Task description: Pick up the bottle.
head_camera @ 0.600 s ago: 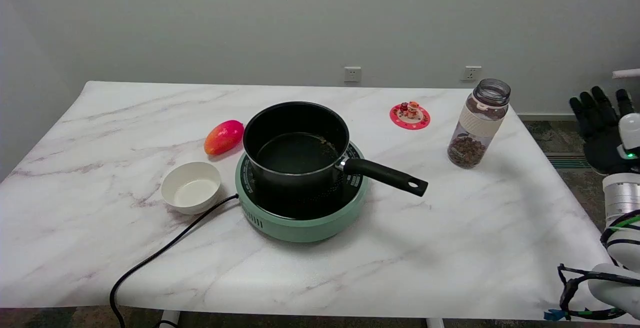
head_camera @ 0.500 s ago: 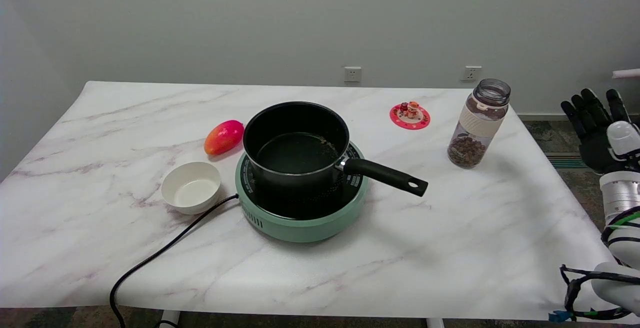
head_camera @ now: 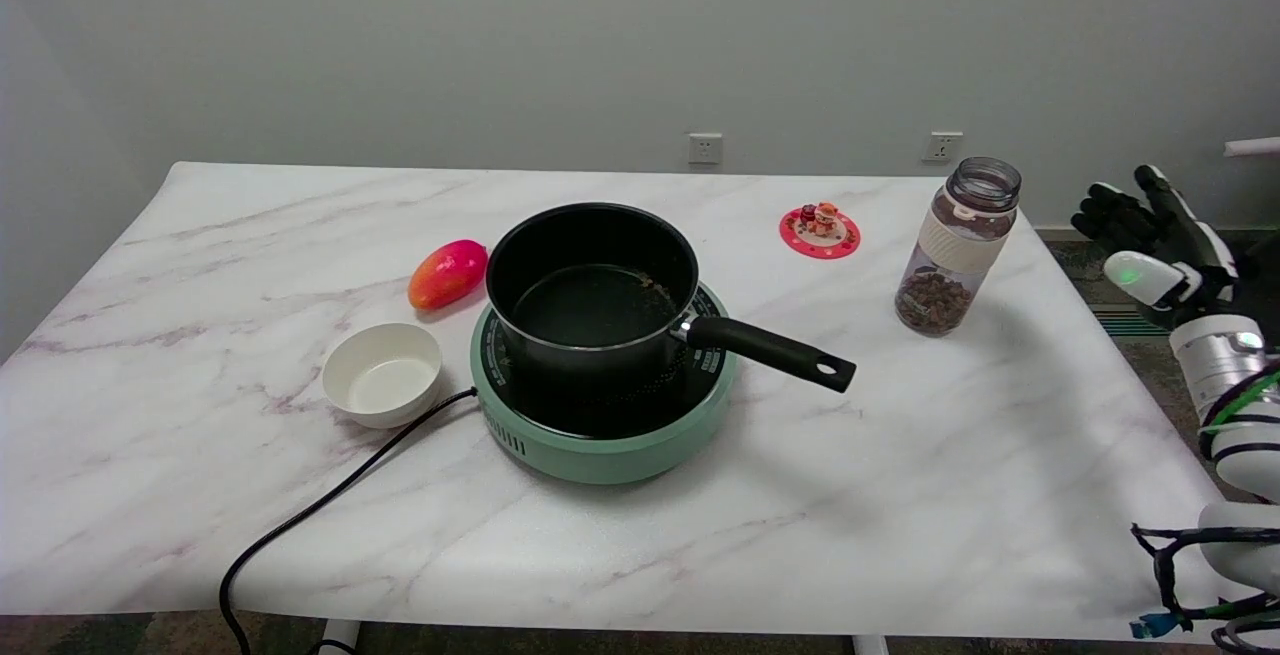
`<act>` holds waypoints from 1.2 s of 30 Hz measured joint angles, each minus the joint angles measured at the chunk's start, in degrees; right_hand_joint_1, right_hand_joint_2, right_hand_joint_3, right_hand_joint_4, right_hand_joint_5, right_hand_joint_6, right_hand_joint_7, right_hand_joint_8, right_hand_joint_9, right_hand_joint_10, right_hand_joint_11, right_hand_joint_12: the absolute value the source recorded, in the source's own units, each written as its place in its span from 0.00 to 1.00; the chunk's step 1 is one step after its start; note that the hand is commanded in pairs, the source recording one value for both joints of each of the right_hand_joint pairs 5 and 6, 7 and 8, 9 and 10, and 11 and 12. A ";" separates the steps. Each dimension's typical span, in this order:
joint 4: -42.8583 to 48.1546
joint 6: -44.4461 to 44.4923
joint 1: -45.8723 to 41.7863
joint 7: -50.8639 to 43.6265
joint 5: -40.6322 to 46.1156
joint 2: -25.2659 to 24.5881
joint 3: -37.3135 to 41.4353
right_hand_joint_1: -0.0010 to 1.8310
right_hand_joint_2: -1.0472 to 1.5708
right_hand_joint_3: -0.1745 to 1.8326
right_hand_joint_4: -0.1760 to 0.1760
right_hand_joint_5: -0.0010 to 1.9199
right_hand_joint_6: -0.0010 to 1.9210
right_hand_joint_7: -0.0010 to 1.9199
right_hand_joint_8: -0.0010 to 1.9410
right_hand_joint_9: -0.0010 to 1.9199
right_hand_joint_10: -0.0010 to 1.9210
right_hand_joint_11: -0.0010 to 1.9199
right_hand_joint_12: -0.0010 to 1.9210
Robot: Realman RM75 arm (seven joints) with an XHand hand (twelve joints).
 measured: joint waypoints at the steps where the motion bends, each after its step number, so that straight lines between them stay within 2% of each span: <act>1: -0.17 -0.19 0.38 -0.52 -0.84 0.08 -0.21 0.68 0.09 0.64 0.50 0.04 0.04 0.21 0.21 0.20 0.20 0.20 0.20; 5: -1.04 -0.93 2.51 -2.49 -3.99 0.43 -1.73 0.67 0.05 0.67 0.50 0.04 0.04 0.20 0.20 0.19 0.19 0.17 0.17; 10: -1.90 -1.93 4.88 -4.01 -6.56 0.78 -4.22 0.67 0.01 0.66 0.50 0.04 0.04 0.20 0.20 0.17 0.17 0.14 0.14; 22: -3.14 -4.40 8.94 -5.91 -9.73 1.05 -9.54 0.66 0.01 0.63 0.50 0.08 0.08 0.23 0.23 0.18 0.18 0.13 0.13; 36: -3.76 -5.68 12.83 -6.70 -10.93 -0.81 -12.50 0.66 0.01 0.62 0.50 0.10 0.10 0.24 0.24 0.19 0.19 0.15 0.15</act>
